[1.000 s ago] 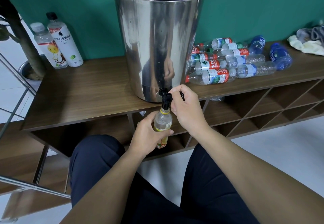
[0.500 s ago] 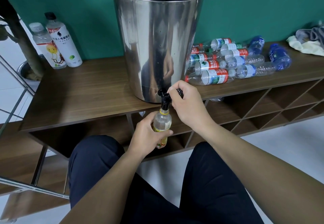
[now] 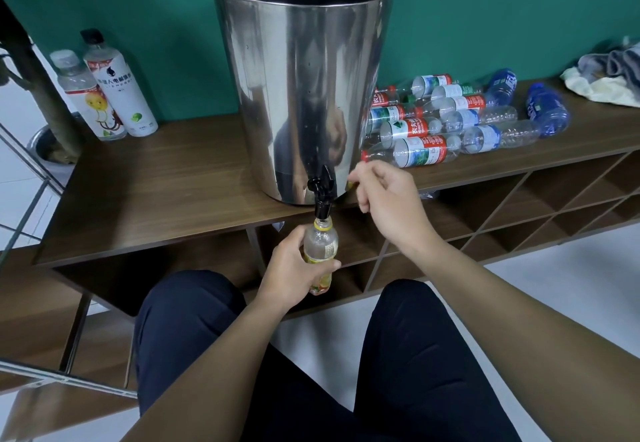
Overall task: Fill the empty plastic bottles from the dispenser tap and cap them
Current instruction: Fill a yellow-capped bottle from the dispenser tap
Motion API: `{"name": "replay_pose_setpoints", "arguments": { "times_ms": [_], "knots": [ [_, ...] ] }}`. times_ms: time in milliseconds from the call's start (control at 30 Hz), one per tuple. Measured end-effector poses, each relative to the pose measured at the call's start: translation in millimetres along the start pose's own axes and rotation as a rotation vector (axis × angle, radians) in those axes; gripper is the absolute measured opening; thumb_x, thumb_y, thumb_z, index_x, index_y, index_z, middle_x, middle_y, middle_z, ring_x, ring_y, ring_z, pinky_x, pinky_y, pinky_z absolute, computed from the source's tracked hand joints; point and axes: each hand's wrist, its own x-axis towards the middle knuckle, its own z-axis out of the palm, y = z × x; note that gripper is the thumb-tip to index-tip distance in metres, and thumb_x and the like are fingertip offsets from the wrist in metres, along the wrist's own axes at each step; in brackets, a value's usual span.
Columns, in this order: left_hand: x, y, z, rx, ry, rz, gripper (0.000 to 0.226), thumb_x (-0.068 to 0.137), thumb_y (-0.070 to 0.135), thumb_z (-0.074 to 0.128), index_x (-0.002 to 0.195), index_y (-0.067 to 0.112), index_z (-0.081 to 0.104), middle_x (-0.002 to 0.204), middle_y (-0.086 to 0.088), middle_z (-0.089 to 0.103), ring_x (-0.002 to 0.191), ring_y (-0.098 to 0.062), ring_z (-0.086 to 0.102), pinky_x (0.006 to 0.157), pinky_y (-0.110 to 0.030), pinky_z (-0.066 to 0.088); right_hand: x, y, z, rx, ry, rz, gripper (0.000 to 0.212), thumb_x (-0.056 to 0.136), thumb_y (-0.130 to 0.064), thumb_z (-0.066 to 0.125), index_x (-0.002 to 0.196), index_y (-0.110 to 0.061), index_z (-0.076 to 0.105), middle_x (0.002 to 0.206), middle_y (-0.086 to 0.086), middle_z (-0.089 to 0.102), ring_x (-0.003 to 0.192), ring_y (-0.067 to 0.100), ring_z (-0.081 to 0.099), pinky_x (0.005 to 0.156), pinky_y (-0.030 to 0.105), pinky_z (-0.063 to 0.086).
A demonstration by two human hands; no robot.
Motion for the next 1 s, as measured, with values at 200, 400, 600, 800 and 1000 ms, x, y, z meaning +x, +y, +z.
{"name": "replay_pose_setpoints", "arguments": {
  "times_ms": [200, 400, 600, 800, 1000],
  "knots": [
    [2, -3, 8, 0.034, -0.015, -0.007, 0.062, 0.073, 0.029, 0.104, 0.123, 0.039, 0.069, 0.113, 0.014, 0.081, 0.108, -0.009, 0.077, 0.105, -0.05, 0.061, 18, 49, -25, -0.369, 0.097, 0.008, 0.009, 0.098, -0.033, 0.082, 0.1, -0.031, 0.072, 0.086, -0.008, 0.068, 0.075, 0.008, 0.063, 0.074, 0.027, 0.052],
    [2, 0, 14, 0.03, -0.009, -0.027, 0.057, 0.077, 0.026, 0.103, 0.122, 0.037, 0.07, 0.111, 0.016, 0.08, 0.107, -0.006, 0.076, 0.104, -0.045, 0.062, 30, 68, -34, -0.598, 0.029, -0.09, 0.034, 0.101, -0.023, 0.08, 0.133, -0.023, 0.071, 0.125, -0.005, 0.058, 0.085, 0.004, 0.058, 0.092, 0.031, 0.056],
    [2, 3, 19, 0.022, 0.003, -0.019, 0.055, 0.078, 0.024, 0.102, 0.121, 0.038, 0.071, 0.111, 0.016, 0.081, 0.106, -0.007, 0.077, 0.103, -0.045, 0.062, 46, 75, -21, -0.653, -0.064, -0.065, 0.041, 0.105, -0.028, 0.076, 0.144, -0.018, 0.07, 0.131, 0.002, 0.06, 0.106, 0.021, 0.064, 0.101, 0.041, 0.059],
    [1, 4, 19, 0.019, 0.0, -0.023, 0.057, 0.078, 0.025, 0.102, 0.124, 0.038, 0.07, 0.112, 0.016, 0.081, 0.107, -0.007, 0.077, 0.104, -0.044, 0.062, 50, 80, -16, -0.662, -0.053, -0.053, 0.025, 0.104, -0.023, 0.077, 0.127, -0.015, 0.077, 0.118, 0.002, 0.057, 0.099, 0.02, 0.063, 0.095, 0.041, 0.058],
    [-5, 9, 17, 0.054, -0.018, -0.025, 0.058, 0.075, 0.028, 0.103, 0.121, 0.041, 0.07, 0.112, 0.017, 0.08, 0.107, -0.007, 0.077, 0.098, -0.039, 0.064, 31, 70, -23, -0.57, -0.118, -0.081, 0.017, 0.104, -0.03, 0.076, 0.118, -0.02, 0.077, 0.114, -0.004, 0.059, 0.094, 0.012, 0.062, 0.094, 0.034, 0.056]
  ]
}}
